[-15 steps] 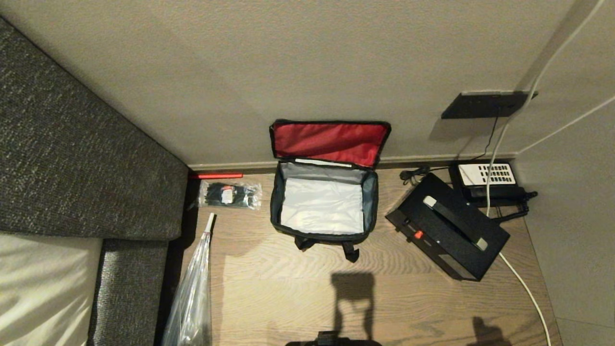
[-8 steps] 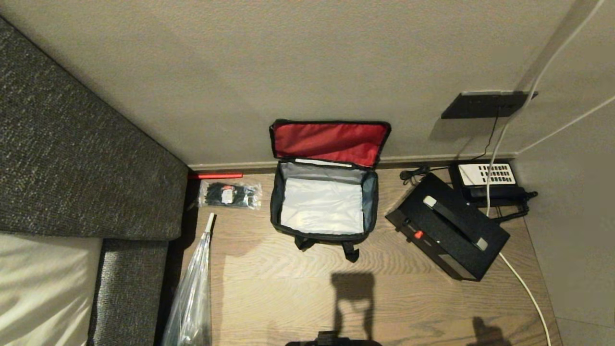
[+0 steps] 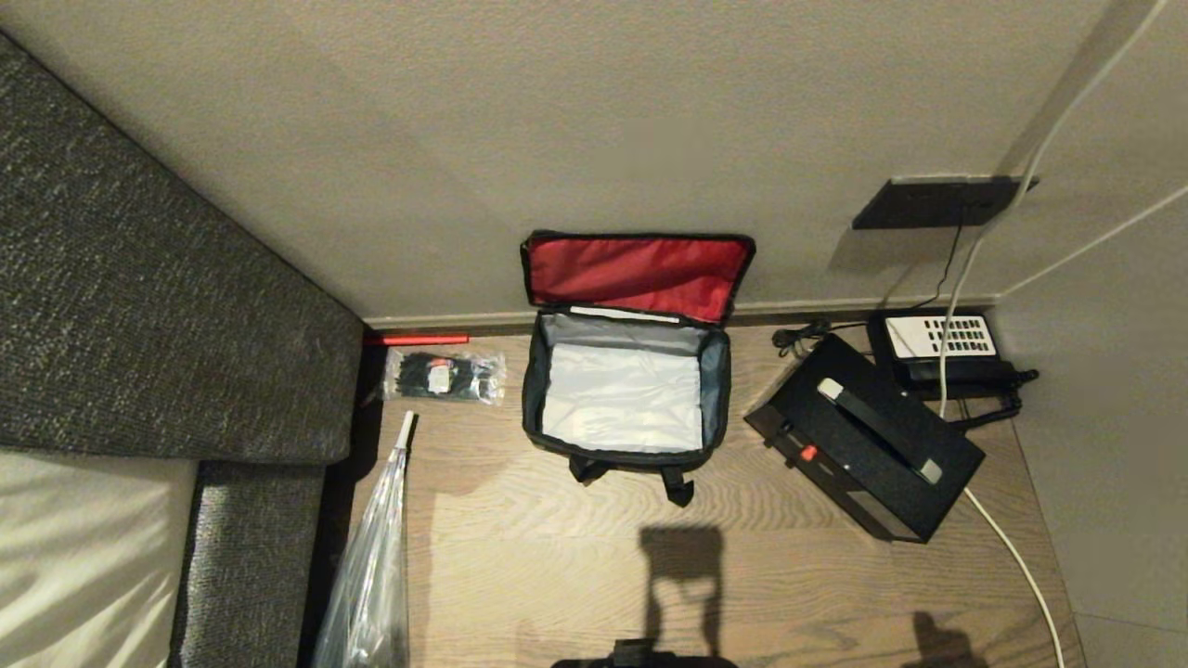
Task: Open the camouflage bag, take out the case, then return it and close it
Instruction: Grip the handle again
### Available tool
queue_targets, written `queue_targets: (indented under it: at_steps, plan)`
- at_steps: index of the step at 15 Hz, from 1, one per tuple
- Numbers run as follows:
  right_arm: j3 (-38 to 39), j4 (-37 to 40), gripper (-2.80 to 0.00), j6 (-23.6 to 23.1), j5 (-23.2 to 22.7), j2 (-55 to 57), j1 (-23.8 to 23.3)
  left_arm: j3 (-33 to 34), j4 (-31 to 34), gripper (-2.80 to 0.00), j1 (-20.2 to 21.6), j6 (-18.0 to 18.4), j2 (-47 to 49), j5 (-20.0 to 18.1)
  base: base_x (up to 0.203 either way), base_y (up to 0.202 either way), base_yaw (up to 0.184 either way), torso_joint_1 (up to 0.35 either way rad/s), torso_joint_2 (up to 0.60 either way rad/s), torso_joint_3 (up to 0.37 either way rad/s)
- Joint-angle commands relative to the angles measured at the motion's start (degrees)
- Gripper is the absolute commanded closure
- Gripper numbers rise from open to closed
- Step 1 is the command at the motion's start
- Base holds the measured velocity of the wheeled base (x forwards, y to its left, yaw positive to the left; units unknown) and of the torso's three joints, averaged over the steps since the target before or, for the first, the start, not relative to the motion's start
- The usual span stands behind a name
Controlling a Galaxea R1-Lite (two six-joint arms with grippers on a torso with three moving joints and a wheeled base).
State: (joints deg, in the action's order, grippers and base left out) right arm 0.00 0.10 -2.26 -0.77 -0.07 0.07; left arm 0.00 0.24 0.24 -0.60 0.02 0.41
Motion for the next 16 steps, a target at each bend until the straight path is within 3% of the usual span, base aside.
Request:
queue_targets:
  at_steps: [1,16]
  plan:
    - [0.0,0.0,0.0,0.0,0.0,-0.2,0.0,0.2,0.0,0.0,0.0,0.0,0.0,0.0,0.0,0.0,0.0,0.0,0.0,0.0]
    - [0.0,0.0,0.0,0.0,0.0,-0.3,0.0,0.2,-0.1,0.0,0.0,0.0,-0.1,0.0,0.0,0.0,0.0,0.0,0.0,0.0]
